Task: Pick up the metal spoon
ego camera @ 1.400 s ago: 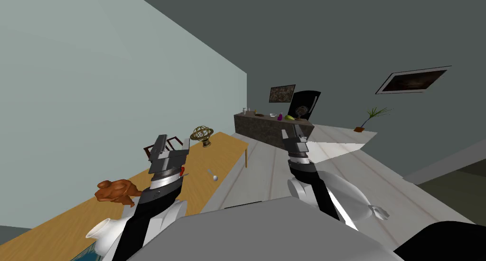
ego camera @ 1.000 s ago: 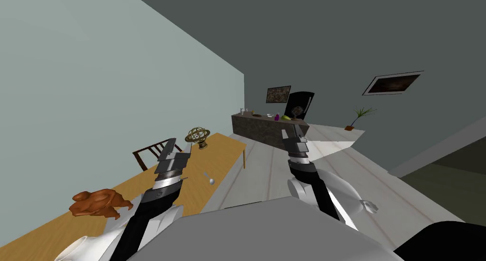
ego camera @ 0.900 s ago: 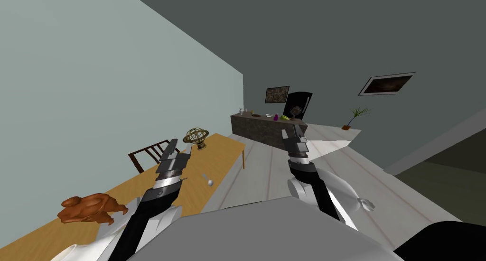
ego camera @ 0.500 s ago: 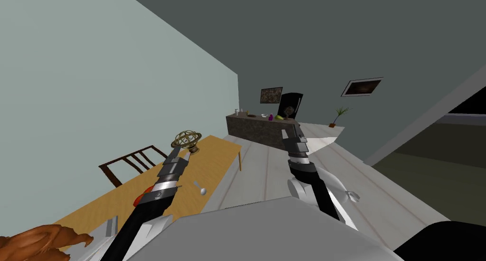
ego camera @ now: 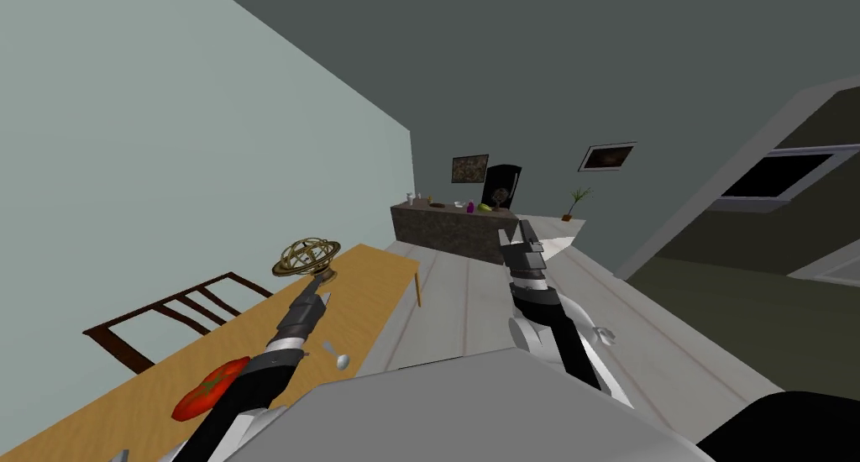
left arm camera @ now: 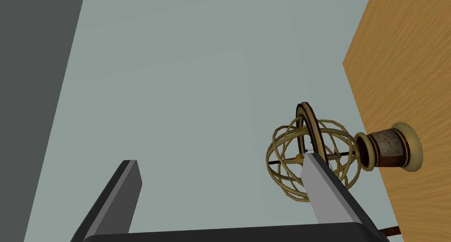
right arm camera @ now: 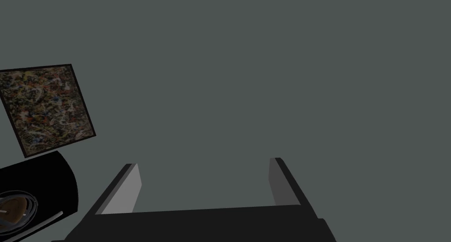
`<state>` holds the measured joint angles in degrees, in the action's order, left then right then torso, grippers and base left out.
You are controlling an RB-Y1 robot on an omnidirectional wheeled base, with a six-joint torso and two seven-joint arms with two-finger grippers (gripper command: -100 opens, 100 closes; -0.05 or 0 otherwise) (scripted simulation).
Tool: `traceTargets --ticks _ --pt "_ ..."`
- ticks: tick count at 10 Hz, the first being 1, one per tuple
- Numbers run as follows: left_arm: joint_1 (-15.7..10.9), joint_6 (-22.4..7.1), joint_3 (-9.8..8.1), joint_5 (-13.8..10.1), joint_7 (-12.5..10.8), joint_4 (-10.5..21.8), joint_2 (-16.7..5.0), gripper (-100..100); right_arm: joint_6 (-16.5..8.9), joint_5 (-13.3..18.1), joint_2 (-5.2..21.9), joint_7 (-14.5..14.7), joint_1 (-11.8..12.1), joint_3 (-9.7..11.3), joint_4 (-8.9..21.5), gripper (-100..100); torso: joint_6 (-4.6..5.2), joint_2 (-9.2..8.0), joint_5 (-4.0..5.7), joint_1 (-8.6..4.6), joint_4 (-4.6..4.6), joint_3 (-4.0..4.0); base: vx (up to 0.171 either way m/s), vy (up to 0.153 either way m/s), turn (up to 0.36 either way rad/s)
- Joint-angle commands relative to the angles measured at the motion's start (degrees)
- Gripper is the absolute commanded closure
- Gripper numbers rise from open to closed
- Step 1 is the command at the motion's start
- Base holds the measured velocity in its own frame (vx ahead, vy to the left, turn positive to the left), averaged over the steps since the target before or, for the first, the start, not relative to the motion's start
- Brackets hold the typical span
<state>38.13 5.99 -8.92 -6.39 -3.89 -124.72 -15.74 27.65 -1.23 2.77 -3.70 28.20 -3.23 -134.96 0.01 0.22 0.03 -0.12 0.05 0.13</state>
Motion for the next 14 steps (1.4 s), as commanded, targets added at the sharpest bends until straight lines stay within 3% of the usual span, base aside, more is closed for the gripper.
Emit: traceTargets --ticks 1,5,7,9,12,14 --pt "1.0 -1.8 -0.44 -0.6 0.4 0.8 -0.8 -100 0.0 0.0 0.0 0.0 0.0 0.0 0.0 0 0.00 0.00 0.00 0.00 0.00 0.00 0.050 -0.019 -0.072" --pt "2.6 -6.8 -1.38 -2.0 1.8 3.7 -2.9 -100 0.0 0.0 0.0 0.0 0.0 0.0 0.0 0 -0.01 -0.03 0.00 0.01 -0.01 -0.02 0.052 -0.018 -0.104" --pt "4.2 -10.6 -1.97 -3.5 3.4 6.6 -4.9 -100 0.0 0.0 0.0 0.0 0.0 0.0 0.0 0 -0.01 -0.08 0.00 0.01 -0.02 -0.05 0.060 -0.019 -0.175" --pt "4.9 -14.2 -2.13 -4.2 4.3 8.0 -5.9 -100 0.0 0.0 0.0 0.0 0.0 0.0 0.0 0 -0.04 0.00 0.00 0.03 0.00 0.00 0.063 -0.009 -0.092" --pt "5.6 -16.8 -2.18 -4.9 5.2 9.5 -6.8 -100 0.0 0.0 0.0 0.0 0.0 0.0 0.0 0 -0.01 -0.08 -0.01 0.06 -0.02 -0.05 0.041 0.000 -0.094" --pt "7.0 -21.0 -1.98 -6.3 7.2 12.3 -8.7 -100 0.0 0.0 0.0 0.0 0.0 0.0 0.0 0 -0.02 -0.09 0.00 0.04 -0.02 -0.05 0.060 -0.010 -0.164"
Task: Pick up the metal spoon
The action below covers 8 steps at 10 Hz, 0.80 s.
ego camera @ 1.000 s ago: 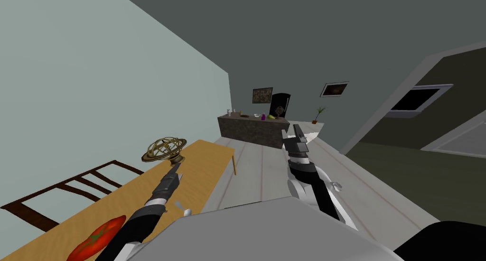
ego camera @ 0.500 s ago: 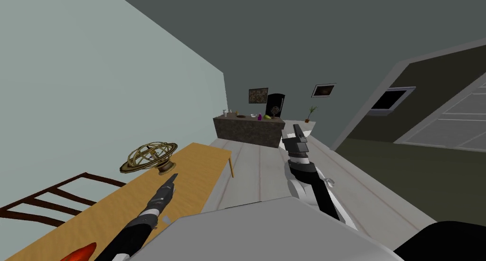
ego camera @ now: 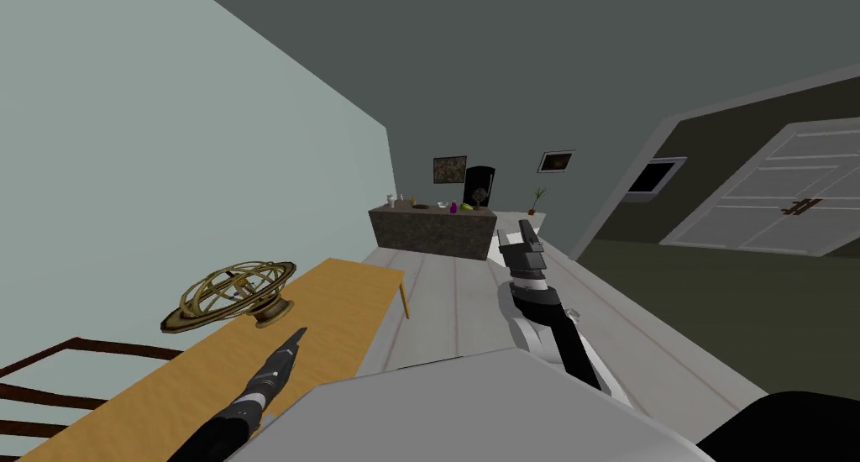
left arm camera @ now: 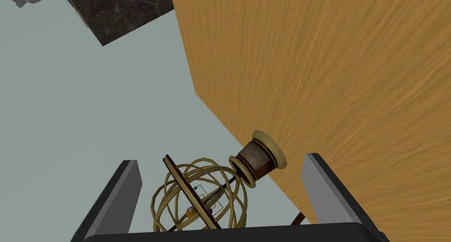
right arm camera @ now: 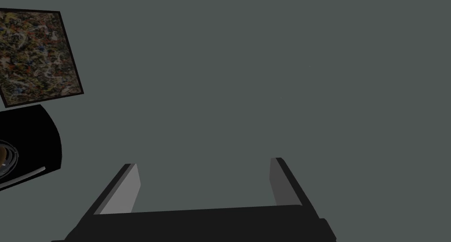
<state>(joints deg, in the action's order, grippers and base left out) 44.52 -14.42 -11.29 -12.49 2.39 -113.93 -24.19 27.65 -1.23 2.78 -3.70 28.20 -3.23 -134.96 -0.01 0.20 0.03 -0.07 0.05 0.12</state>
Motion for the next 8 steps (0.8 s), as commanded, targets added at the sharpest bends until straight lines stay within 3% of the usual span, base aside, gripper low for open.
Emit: traceTargets --ticks 1,3,6,8 --pt "1.2 -2.9 0.64 -0.9 1.9 2.8 -1.1 -100 0.0 0.0 0.0 0.0 0.0 0.0 0.0 0 0.00 0.00 0.00 0.00 0.00 0.00 0.089 0.012 -0.222" --pt "1.8 -5.9 0.99 -1.6 3.0 4.1 -2.0 -100 0.0 0.0 0.0 0.0 0.0 0.0 0.0 0 -0.04 0.01 -0.02 0.06 0.01 0.01 0.055 0.012 -0.068" --pt "2.3 -8.1 1.43 -2.2 4.1 5.4 -2.9 -100 0.0 0.0 0.0 0.0 0.0 0.0 0.0 0 -0.02 -0.11 -0.01 0.03 -0.02 -0.06 0.032 0.009 -0.070" --pt "3.3 -11.8 2.60 -3.3 6.3 7.9 -4.5 -100 0.0 0.0 0.0 0.0 0.0 0.0 0.0 0 -0.02 -0.10 -0.01 0.04 -0.02 -0.05 0.051 0.017 -0.116"
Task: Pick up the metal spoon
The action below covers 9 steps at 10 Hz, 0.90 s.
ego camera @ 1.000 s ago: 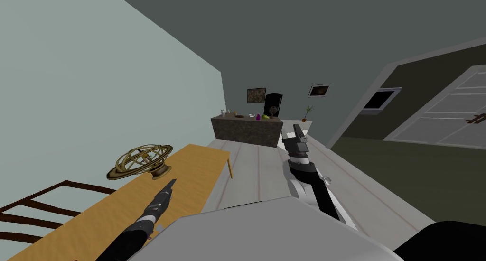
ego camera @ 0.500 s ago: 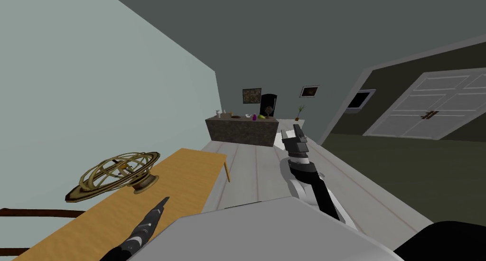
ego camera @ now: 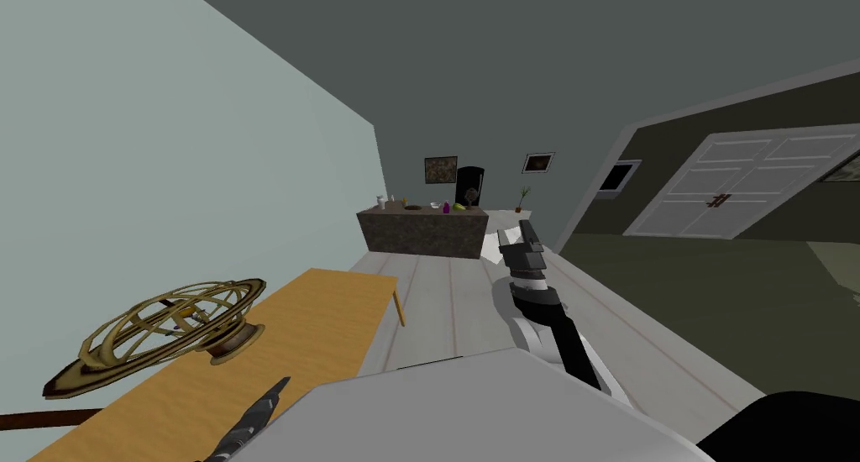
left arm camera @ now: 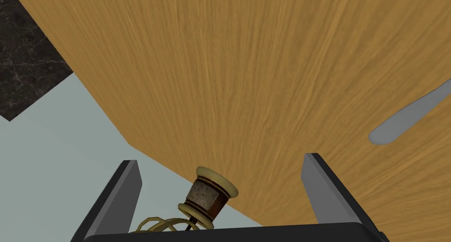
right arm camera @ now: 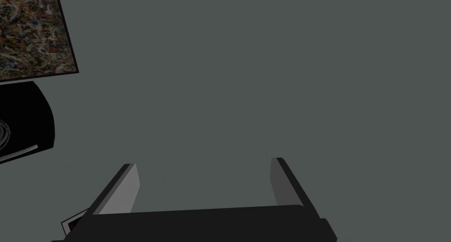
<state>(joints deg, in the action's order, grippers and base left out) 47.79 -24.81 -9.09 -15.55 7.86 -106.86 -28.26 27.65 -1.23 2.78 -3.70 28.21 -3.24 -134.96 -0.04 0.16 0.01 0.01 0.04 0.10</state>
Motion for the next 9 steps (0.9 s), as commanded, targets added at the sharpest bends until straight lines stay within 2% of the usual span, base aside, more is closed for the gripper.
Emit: traceTargets --ticks 1,2,3,5,6,9 --pt "0.0 -2.1 0.39 -0.3 0.8 0.8 -0.4 -100 0.0 0.0 0.0 0.0 0.0 0.0 0.0 0 0.00 0.00 0.00 0.00 0.00 0.00 0.047 0.017 -0.070" --pt "0.4 -4.1 1.09 -0.8 2.0 2.0 -1.2 -100 0.0 0.0 0.0 0.0 0.0 0.0 0.0 0 0.01 -0.01 0.00 -0.01 0.00 0.00 0.033 0.009 -0.131" --pt "0.4 -4.1 1.09 -0.8 2.0 2.0 -1.2 -100 0.0 0.0 0.0 0.0 0.0 0.0 0.0 0 0.01 -0.06 0.01 -0.04 -0.01 -0.03 0.021 0.012 -0.044" --pt "1.1 -7.5 2.65 -1.8 4.2 4.2 -2.5 -100 0.0 0.0 0.0 0.0 0.0 0.0 0.0 0 0.01 -0.10 0.01 -0.04 -0.02 -0.05 0.034 0.019 -0.111" --pt "1.1 -7.9 2.65 -1.8 4.2 4.2 -2.5 -100 0.0 0.0 0.0 0.0 0.0 0.0 0.0 0 0.01 -0.07 0.00 0.00 -0.02 -0.04 0.029 0.027 -0.049" --pt "1.9 -12.9 5.15 -3.1 7.4 7.4 -4.2 -100 0.0 0.0 0.0 0.0 0.0 0.0 0.0 0 0.01 -0.08 0.00 0.00 -0.02 -0.04 0.035 0.027 -0.108"
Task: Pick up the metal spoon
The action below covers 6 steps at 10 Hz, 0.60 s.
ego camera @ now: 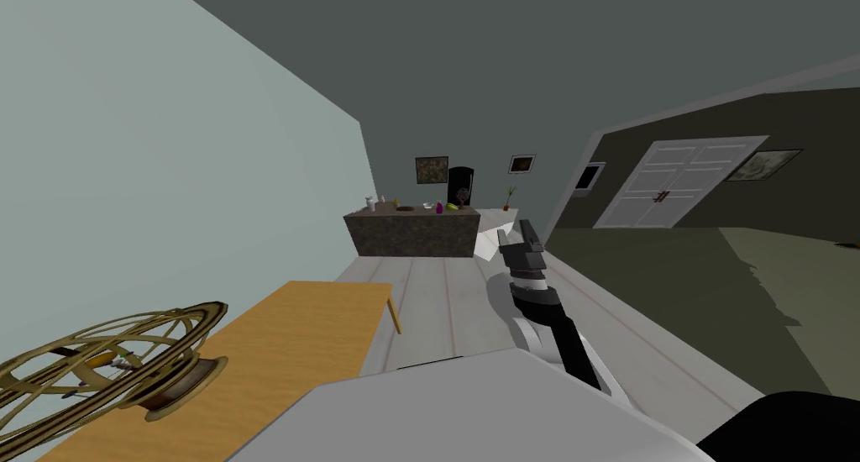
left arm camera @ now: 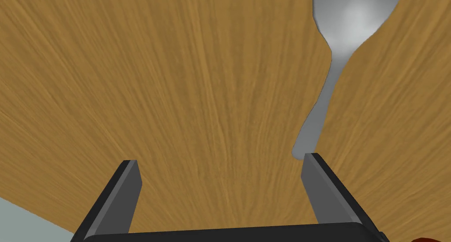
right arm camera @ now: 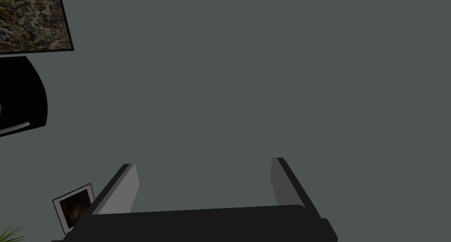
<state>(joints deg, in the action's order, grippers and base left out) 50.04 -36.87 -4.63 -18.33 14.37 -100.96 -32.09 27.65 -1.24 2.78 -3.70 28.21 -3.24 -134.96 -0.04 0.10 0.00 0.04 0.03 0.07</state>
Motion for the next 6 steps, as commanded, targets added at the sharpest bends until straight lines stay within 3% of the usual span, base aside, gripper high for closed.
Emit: traceTargets --ticks 1,6 --pt "-0.1 -2.3 1.49 -0.7 1.8 2.4 -0.8 -100 0.0 0.0 0.0 0.0 0.0 0.0 0.0 0 0.00 0.00 0.00 0.00 0.00 0.00 0.042 0.038 -0.079" --pt "0.6 -7.6 4.63 -2.0 5.5 5.6 -2.4 -100 0.0 0.0 0.0 0.0 0.0 0.0 0.0 0 -0.02 -0.09 0.00 -0.04 -0.02 -0.05 0.019 0.029 -0.073"
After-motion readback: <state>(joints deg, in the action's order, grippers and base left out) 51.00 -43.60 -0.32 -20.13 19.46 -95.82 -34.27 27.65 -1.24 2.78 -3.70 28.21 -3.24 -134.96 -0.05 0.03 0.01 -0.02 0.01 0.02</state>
